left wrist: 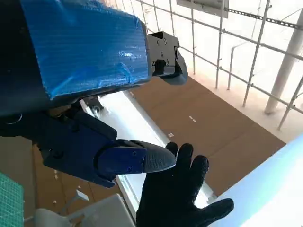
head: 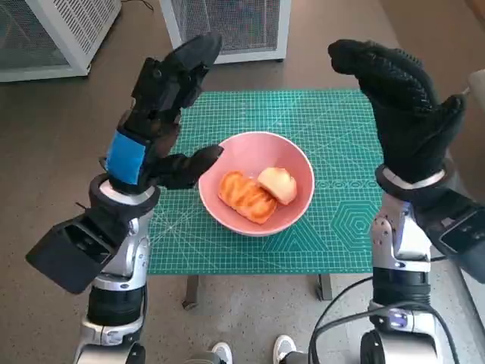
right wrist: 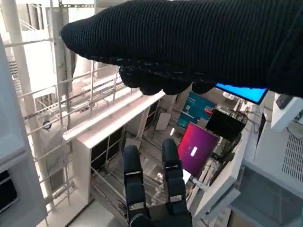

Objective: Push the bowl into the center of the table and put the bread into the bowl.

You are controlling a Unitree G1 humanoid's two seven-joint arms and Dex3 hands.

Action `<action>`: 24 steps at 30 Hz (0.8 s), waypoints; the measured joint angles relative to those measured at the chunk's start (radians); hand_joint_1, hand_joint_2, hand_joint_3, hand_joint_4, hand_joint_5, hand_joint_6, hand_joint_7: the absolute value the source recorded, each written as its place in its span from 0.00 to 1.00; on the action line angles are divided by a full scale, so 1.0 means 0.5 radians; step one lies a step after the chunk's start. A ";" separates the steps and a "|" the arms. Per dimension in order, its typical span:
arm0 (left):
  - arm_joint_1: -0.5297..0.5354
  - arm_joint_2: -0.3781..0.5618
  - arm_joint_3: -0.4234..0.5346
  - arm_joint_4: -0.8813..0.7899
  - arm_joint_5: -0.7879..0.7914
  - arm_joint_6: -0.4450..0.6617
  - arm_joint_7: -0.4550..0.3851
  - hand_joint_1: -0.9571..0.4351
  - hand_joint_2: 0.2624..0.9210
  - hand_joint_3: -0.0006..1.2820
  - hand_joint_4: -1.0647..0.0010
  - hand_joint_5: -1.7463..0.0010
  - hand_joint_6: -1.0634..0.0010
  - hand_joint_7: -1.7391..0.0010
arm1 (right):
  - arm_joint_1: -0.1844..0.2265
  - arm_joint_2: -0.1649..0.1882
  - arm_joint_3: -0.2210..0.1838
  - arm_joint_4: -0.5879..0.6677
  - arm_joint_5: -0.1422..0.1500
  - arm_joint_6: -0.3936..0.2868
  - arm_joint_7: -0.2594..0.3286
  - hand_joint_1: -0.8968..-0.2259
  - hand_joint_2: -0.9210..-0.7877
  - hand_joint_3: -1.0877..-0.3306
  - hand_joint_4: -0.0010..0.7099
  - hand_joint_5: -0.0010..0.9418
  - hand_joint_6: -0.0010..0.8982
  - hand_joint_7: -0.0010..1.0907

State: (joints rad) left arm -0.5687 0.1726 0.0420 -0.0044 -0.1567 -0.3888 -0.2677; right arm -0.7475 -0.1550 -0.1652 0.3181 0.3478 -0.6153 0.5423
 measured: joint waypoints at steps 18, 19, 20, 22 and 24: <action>0.042 -0.036 0.014 -0.034 -0.075 0.063 0.000 0.23 1.00 0.30 0.78 1.00 0.98 0.63 | 0.059 -0.001 0.059 -0.131 -0.015 0.084 -0.060 0.55 0.00 0.63 0.42 0.00 0.04 0.56; 0.044 -0.036 0.015 -0.034 -0.075 0.064 0.000 0.23 1.00 0.30 0.78 1.00 0.98 0.63 | 0.063 -0.001 0.062 -0.138 -0.018 0.089 -0.063 0.55 0.00 0.63 0.42 0.00 0.04 0.56; 0.046 -0.036 0.015 -0.034 -0.075 0.064 0.000 0.23 1.00 0.30 0.78 1.00 0.99 0.63 | 0.067 -0.001 0.064 -0.147 -0.022 0.096 -0.068 0.55 0.00 0.63 0.42 0.00 0.04 0.56; 0.049 -0.037 0.015 -0.034 -0.075 0.064 0.000 0.23 1.00 0.30 0.79 1.00 0.99 0.64 | 0.078 -0.001 0.069 -0.165 -0.037 0.105 -0.079 0.54 0.00 0.63 0.42 0.00 0.04 0.56; 0.051 -0.038 0.015 -0.035 -0.075 0.065 0.001 0.23 1.00 0.30 0.79 1.00 1.00 0.64 | 0.093 -0.001 0.074 -0.186 -0.043 0.115 -0.086 0.54 0.00 0.63 0.42 0.00 0.04 0.56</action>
State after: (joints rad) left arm -0.5430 0.1534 0.0496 -0.0220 -0.1943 -0.3562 -0.2671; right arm -0.7011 -0.1555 -0.1284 0.2250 0.3263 -0.5579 0.4993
